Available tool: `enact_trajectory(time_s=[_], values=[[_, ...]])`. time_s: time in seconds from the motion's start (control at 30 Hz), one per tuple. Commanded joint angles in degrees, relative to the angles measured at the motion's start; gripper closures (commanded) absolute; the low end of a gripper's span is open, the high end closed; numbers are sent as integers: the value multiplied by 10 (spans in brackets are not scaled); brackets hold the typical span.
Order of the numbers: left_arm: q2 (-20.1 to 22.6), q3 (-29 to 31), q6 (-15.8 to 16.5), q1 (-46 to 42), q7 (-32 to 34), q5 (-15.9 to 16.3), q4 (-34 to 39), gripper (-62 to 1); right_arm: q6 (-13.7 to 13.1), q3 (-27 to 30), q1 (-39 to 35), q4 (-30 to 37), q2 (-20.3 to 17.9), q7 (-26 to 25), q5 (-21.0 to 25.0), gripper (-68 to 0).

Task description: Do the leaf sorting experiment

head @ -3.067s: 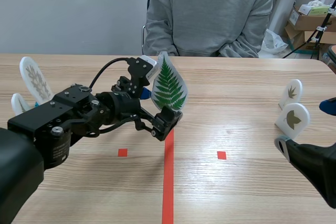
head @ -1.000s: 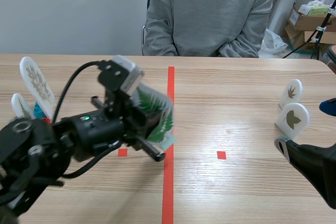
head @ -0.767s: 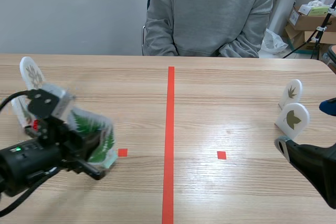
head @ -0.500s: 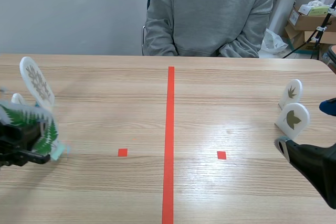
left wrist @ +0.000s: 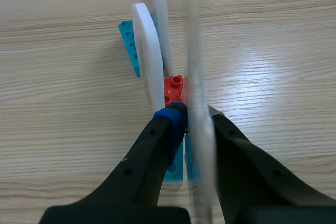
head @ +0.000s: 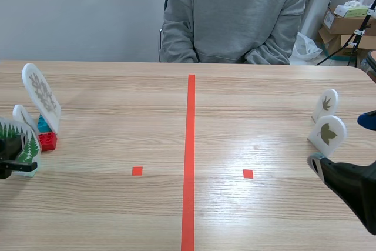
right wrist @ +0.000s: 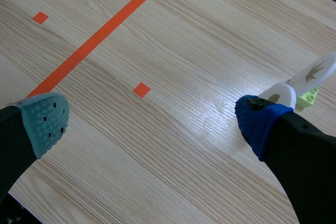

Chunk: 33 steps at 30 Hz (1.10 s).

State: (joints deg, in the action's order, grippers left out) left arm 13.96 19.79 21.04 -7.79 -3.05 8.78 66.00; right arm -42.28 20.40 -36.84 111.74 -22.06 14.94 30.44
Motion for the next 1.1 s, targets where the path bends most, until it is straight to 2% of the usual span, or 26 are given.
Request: enact_trajectory(time_s=[0.0, 0.23, 0.4, 0.53, 0.7, 0.77, 0.9, 1.07], values=[[3, -1, -2, 6, 7, 2, 2, -29, -4, 1, 7, 0, -2, -3, 6, -679], [3, -1, -2, 10, 7, 0, -7, -46, -4, 1, 7, 0, -2, 4, 6, -679], [3, -1, -2, 10, 7, 0, -7, -240, -4, 1, 7, 0, -2, 4, 6, -679], [3, -1, -2, 10, 7, 3, -7, -300, -4, 1, 7, 0, -2, 4, 6, -679], [3, -1, -2, 10, 6, 3, -7, -502, -4, 1, 7, 0, -2, 4, 6, -679], [3, -1, -2, 10, 6, 3, -7, -542, -4, 1, 7, 0, -2, 4, 6, -679], [4, -1, -2, 4, 11, 3, -6, -580, -4, 1, 7, 0, -2, 4, 6, -679], [4, 23, -2, -41, 53, 13, 10, -623, -4, 1, 7, 0, -2, 4, 6, -679]])
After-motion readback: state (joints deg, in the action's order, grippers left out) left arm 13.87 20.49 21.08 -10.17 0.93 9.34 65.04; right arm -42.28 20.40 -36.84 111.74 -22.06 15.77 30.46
